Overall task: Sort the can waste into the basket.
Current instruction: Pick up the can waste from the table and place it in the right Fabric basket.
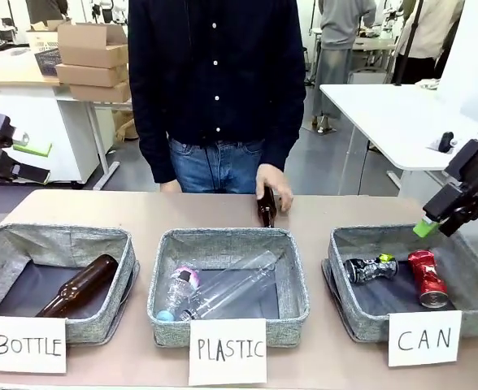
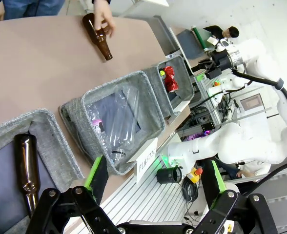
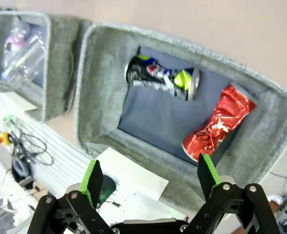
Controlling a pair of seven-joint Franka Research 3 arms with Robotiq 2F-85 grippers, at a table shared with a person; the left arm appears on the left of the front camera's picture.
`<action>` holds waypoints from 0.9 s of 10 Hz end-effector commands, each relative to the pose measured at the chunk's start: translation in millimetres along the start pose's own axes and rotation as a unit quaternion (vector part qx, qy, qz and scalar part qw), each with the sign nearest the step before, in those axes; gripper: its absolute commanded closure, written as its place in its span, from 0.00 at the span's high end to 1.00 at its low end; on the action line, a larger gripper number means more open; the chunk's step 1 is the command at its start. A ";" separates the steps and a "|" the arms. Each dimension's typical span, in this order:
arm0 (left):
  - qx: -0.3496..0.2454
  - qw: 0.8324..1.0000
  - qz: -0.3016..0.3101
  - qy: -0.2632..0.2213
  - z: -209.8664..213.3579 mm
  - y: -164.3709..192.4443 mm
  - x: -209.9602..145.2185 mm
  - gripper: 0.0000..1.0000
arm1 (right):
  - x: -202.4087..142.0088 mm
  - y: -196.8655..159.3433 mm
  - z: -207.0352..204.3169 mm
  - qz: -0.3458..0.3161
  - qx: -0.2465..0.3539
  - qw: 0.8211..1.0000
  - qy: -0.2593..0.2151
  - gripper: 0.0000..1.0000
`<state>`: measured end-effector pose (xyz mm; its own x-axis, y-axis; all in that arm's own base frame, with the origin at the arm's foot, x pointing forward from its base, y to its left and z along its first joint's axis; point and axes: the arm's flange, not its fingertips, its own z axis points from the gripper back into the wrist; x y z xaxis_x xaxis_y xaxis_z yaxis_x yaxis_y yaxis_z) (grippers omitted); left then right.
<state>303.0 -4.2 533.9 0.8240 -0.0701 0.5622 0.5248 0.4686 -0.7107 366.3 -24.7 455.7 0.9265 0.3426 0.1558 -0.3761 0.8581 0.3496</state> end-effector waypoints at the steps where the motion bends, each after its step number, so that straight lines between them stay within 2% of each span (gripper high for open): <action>1: -0.008 1.000 0.001 -0.003 1.0 -1.6 1.3 1.00 | 4.7 -2.8 -3.0 0.000 0.041 0.999 -0.030 1.00; 2: -0.008 1.000 0.001 -0.003 1.0 -1.6 1.3 1.00 | 4.5 0.5 -2.7 -0.013 0.084 0.995 -0.048 1.00; 3: -0.008 1.000 0.001 -0.003 1.0 -1.6 1.3 1.00 | 6.0 2.9 8.2 -0.042 0.195 0.975 -0.097 1.00; 4: -0.008 1.000 0.001 -0.003 1.0 -1.6 1.3 1.00 | 11.4 6.4 22.6 -0.121 0.311 0.933 -0.134 1.00; 5: -0.008 1.000 0.001 -0.003 1.0 -1.6 1.3 1.00 | 15.9 4.5 41.8 -0.116 0.473 0.868 -0.098 1.00; 6: -0.008 1.000 0.001 -0.003 1.0 -1.6 1.3 1.00 | 21.2 1.8 49.5 -0.155 0.533 0.825 -0.102 1.00; 7: -0.008 1.000 0.001 -0.003 1.0 -1.6 1.3 1.00 | 22.0 -4.4 53.7 -0.162 0.581 0.789 -0.113 1.00; 8: -0.008 1.000 0.001 -0.003 1.0 -1.6 1.3 1.00 | 24.3 -11.3 51.7 -0.160 0.598 0.772 -0.142 1.00; 9: -0.008 1.000 0.001 -0.003 1.0 -1.6 1.3 1.00 | 12.0 12.6 54.8 -0.085 0.406 0.905 -0.092 1.00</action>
<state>303.0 -3.9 533.7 0.8244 -0.0692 0.5617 0.5238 0.4694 -0.7109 381.1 -42.3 509.2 0.9907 0.0570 0.1236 -0.1306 0.1433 0.9810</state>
